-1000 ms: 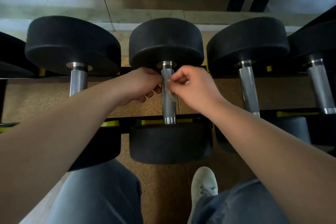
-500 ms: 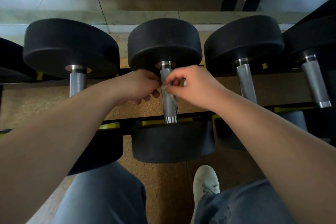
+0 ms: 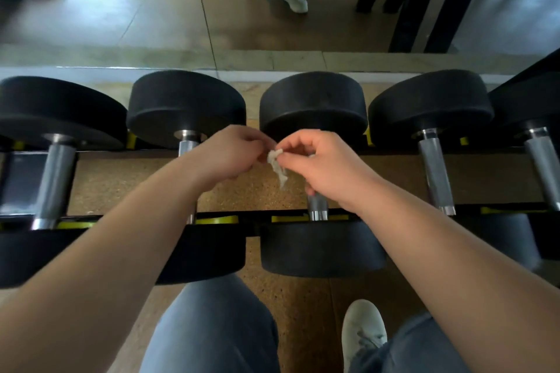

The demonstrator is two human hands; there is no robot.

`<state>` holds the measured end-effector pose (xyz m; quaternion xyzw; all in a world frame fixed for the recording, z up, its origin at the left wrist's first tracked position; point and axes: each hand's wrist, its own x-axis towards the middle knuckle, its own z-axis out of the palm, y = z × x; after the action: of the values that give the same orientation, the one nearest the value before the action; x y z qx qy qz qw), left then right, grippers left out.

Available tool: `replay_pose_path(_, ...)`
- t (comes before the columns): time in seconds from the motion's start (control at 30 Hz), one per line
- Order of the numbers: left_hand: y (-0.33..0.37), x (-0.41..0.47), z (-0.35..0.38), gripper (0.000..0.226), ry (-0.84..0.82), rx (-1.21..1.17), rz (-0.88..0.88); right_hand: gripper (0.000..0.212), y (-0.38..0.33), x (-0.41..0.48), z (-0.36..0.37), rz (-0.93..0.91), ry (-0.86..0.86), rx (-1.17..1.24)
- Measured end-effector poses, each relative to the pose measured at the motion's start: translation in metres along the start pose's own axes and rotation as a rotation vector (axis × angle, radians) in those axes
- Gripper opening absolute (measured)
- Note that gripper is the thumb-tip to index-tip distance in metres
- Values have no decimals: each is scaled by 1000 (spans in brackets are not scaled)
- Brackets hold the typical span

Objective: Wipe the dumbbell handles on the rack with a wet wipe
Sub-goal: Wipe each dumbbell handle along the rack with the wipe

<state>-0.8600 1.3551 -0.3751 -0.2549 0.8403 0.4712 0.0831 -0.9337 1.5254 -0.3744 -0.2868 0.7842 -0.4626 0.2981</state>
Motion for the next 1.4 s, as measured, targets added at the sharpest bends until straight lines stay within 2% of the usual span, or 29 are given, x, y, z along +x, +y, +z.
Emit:
replay_pose_path(0.13, -37, -24, -26, 20, 145, 146, 50, 7, -15, 8, 26, 49, -8, 35)
replay_pose_path(0.33, -83, -45, -56, 16, 476, 117, -73, 10, -35, 41, 81, 23, 7, -16)
replay_pose_path(0.43, -102, -41, -51, 10, 488, 58, -154, 15, -39, 60, 109, -67, 70, -138)
replay_pose_path(0.53, -112, -31, -52, 22, 483, -40, -200, 23, -36, 72, 127, -224, 160, -353)
replay_pose_path(0.6, -115, -25, -52, 30, 422, -21, -204, 23, -32, 73, 130, -284, 172, -400)
replay_pose_path(0.63, -116, -24, -52, 31, 398, -1, -204, 22, -29, 71, 130, -297, 113, -417)
replay_pose_path(0.73, -121, -20, -50, 34, 375, -32, -203, 17, -24, 58, 131, -351, -274, -594)
replay_pose_path(0.77, -120, -20, -50, 37, 370, -40, -203, 16, -22, 57, 133, -398, -322, -627)
replay_pose_path(0.8, -119, -20, -50, 38, 368, -56, -213, 17, -20, 59, 135, -432, -282, -612)
replay_pose_path(0.9, -114, -24, -51, 33, 370, -179, -280, 24, -17, 71, 134, -412, 37, -467)
replay_pose_path(0.97, -113, -27, -51, 39, 355, -239, -303, 27, -20, 75, 130, -401, 125, -463)
replay_pose_path(1.03, -114, -24, -52, 41, 358, -309, -323, 26, -24, 77, 122, -353, -16, -470)
replay_pose_path(1.13, -118, -19, -54, 42, 356, -369, -345, 20, -31, 73, 118, -196, -513, -547)
replay_pose_path(1.2, -119, -21, -54, 42, 346, -406, -378, 20, -32, 68, 121, -218, -677, -648)
replay_pose_path(1.27, -121, -23, -53, 41, 315, -458, -413, 21, -32, 67, 119, -303, -586, -697)
replay_pose_path(1.33, -120, -24, -54, 39, 292, -512, -442, 22, -31, 72, 115, -334, -259, -619)
replay_pose_path(1.4, -116, -27, -54, 37, 276, -547, -487, 23, -30, 79, 114, -271, 59, -468)
